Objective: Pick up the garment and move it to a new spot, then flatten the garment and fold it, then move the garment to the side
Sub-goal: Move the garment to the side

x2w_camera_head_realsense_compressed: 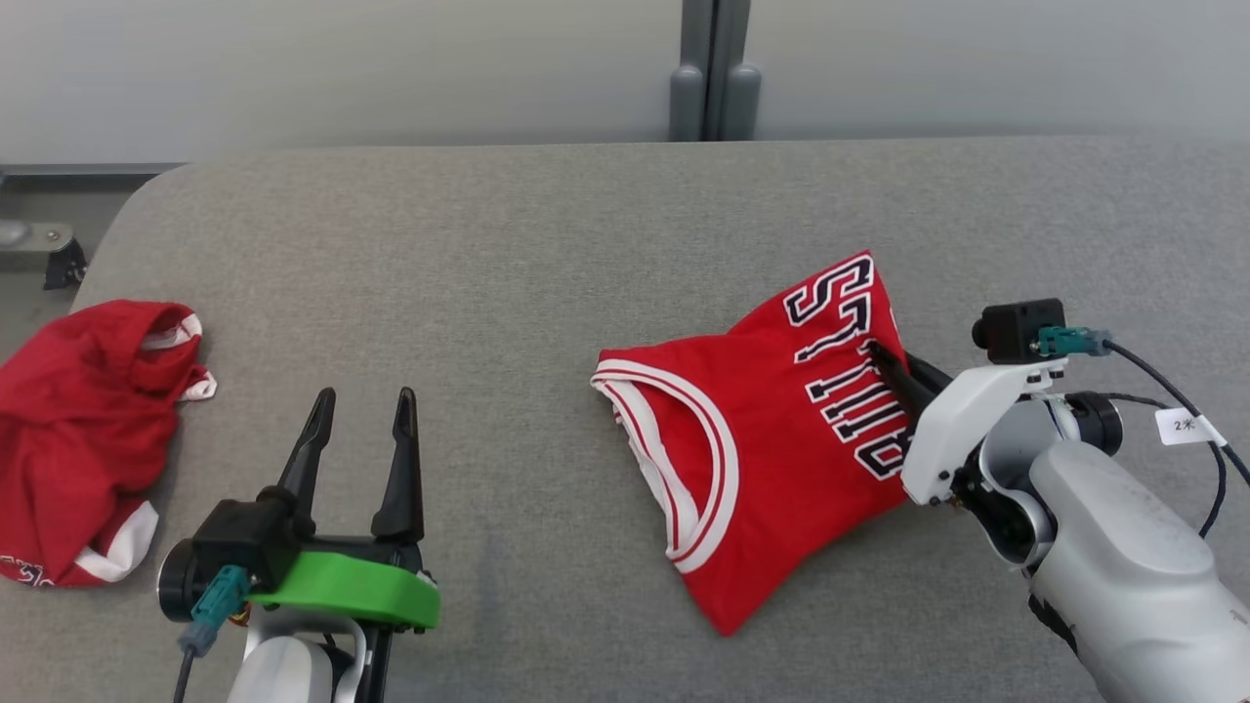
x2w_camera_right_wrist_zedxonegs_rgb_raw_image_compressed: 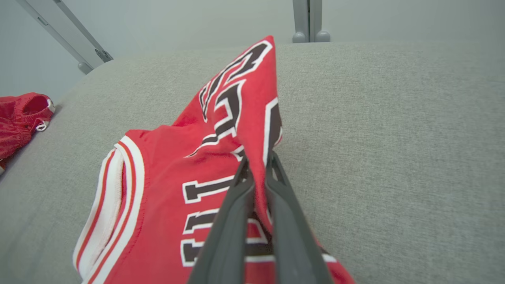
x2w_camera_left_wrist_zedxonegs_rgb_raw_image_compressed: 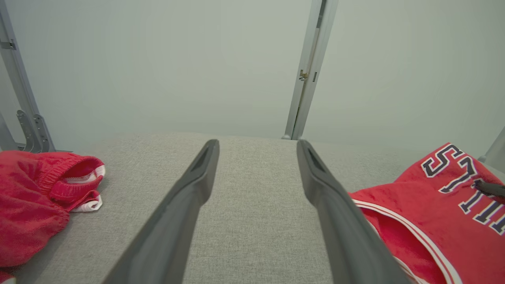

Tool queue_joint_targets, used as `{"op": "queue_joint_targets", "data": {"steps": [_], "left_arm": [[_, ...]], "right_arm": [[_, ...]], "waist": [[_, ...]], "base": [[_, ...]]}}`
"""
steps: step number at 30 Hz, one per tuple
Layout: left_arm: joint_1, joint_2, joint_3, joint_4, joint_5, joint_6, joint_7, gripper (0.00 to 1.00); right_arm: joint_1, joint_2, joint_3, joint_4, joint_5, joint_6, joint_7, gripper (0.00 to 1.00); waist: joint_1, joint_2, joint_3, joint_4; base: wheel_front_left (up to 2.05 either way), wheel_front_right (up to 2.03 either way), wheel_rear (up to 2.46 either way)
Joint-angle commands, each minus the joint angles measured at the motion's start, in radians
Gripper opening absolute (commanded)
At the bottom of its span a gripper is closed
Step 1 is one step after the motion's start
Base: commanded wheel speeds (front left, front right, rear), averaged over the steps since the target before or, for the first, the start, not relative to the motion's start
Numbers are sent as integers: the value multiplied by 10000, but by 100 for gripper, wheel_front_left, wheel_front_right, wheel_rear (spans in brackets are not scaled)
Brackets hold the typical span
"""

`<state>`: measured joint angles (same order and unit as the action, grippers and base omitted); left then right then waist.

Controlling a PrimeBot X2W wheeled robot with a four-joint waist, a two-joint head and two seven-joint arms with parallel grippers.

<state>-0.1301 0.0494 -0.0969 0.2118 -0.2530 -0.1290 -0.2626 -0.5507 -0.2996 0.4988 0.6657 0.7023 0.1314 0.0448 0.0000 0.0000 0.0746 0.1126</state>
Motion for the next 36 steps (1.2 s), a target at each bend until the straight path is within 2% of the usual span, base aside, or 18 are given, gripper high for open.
{"op": "queue_joint_targets", "data": {"steps": [1, 12, 20, 27, 31, 36], "left_arm": [[-193, 23, -40, -18, 2, -32, -25, 100], [-720, 30, -650, 104, 79, -32, -26, 100], [-1038, 37, -1236, 277, 138, -32, -26, 100], [-1433, 133, -1364, 204, 248, -32, -26, 100], [-1786, 310, -1359, 134, 358, -33, -26, 100], [-2369, 555, -1473, 54, 507, -33, -26, 100]], "right_arm": [[-217, -80, -6, -47, 66, -12, -159, 0], [-657, -333, -169, 218, 422, -12, -957, 0], [-397, -714, -235, 50, 747, -12, -1502, 0], [-813, -925, -155, -323, 1037, -12, -1982, 0], [-1417, -1073, -203, -178, 1417, -12, -2136, 0], [-2523, -1615, -271, 184, 2152, -12, -2315, 0]], "waist": [[0, 0, 255, -661], [0, 0, 687, -2539], [0, 0, 1081, -3356], [0, 0, 1772, -3541], [0, 0, 2501, -3472], [0, 0, 3667, -3175]], "base": [[0, 0, 0], [0, 0, 0], [0, 0, 0], [0, 0, 0], [0, 0, 0], [0, 0, 0]]}}
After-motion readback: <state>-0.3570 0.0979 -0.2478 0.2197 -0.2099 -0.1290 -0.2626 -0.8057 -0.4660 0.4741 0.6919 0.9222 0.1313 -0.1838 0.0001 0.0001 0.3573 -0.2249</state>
